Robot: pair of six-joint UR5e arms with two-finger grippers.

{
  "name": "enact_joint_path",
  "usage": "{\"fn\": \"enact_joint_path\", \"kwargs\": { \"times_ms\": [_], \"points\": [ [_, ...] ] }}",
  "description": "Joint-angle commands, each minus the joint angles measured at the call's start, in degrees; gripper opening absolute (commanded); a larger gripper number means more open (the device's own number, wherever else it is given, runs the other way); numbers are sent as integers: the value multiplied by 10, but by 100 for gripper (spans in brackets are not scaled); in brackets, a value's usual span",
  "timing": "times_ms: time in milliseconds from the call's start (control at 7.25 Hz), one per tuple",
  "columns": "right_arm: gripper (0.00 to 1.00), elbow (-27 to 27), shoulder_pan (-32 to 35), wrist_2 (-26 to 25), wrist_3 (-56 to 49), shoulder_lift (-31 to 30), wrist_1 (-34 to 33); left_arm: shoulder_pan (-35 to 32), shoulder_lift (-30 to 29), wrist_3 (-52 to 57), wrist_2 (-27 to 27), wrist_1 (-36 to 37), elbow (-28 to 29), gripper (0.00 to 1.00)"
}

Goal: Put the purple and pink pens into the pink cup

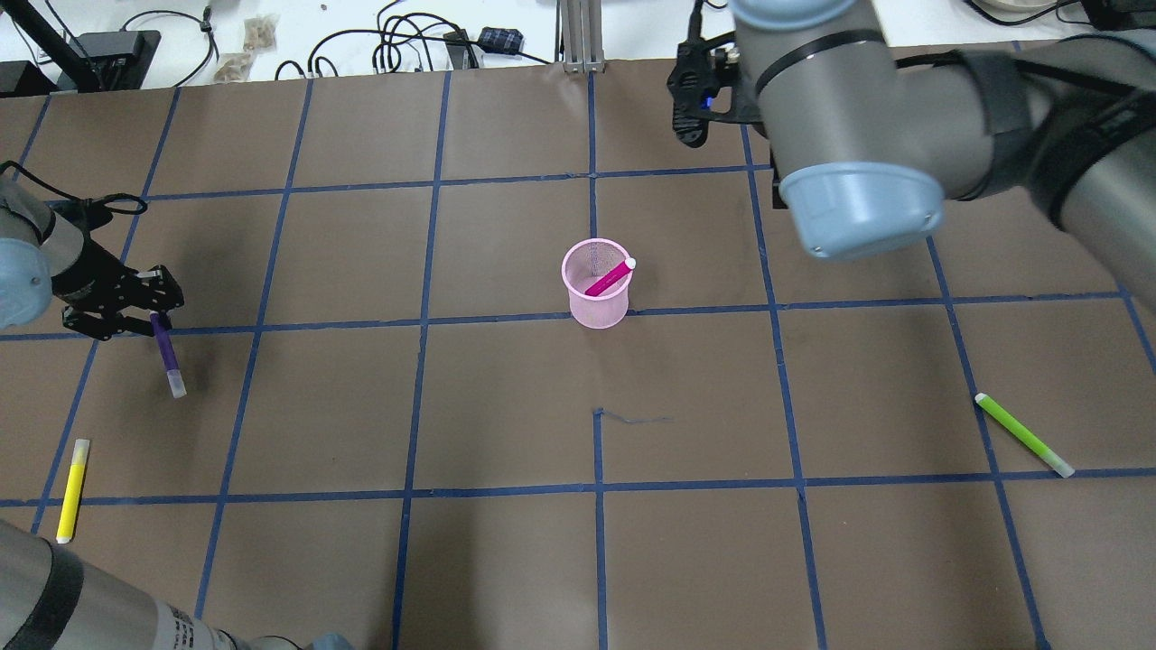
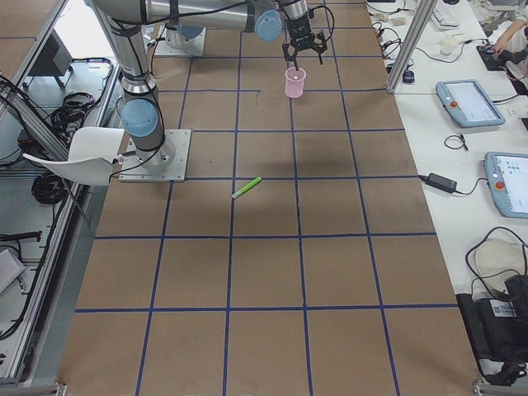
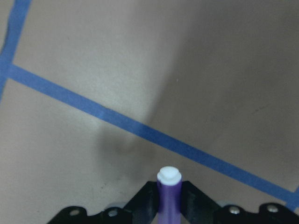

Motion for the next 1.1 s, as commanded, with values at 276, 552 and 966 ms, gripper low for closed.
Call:
{"fn": "enact_joint_path", "kwargs": {
  "times_ms": [276,552,966],
  "points": [
    [100,3,-60,78,202,-88,113,-173,56,-46,6,-13,86,0],
    [100,0,-58,79,339,-95,146,-245,78,-142,7,2,92,0],
    [100,-18,-56,79,551,-107,190,-367,76,-238,82,92,90,0]
  ]
}}
